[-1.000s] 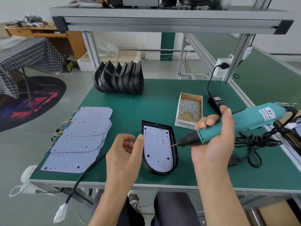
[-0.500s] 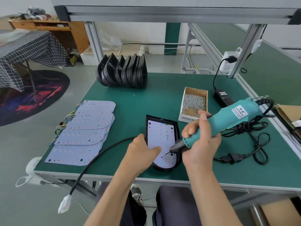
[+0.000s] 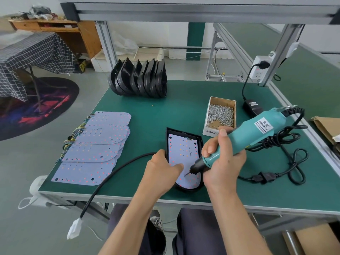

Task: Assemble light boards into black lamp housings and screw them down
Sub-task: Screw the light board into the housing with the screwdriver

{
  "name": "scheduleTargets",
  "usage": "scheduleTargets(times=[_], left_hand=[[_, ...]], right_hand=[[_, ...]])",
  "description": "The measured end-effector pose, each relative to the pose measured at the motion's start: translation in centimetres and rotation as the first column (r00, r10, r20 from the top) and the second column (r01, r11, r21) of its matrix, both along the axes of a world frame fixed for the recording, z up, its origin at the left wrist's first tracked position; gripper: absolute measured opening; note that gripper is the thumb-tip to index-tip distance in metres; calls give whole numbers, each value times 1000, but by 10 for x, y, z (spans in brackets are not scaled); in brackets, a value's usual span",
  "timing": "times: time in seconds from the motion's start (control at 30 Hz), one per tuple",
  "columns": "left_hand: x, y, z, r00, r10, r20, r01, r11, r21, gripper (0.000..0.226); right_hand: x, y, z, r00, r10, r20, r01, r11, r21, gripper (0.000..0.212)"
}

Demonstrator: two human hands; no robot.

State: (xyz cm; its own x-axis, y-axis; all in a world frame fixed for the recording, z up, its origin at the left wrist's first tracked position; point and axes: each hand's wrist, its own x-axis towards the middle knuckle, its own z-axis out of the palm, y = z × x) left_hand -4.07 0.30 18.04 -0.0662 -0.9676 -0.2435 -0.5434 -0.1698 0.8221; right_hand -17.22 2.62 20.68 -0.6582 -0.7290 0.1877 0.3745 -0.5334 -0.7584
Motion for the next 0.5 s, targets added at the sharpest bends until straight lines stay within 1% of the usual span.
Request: scheduleTargets(times=[0.13,0.37,0.5], left_hand=[[0,1,-1,1000,10,4,-10,1000,-9,25],[-2,1,-2,1000,18,14,-18,1000,-26,24],[-2,1,-3,1000,20,9,-20,1000,-24,23]], right_hand=[[0,1,-1,1000,7,-26,-7,1000,-9,8],[1,1,-3,993,14,-120,-15,1000,-5,6],[2,3,-3,990,19,-137,-21,1000,-10,6]])
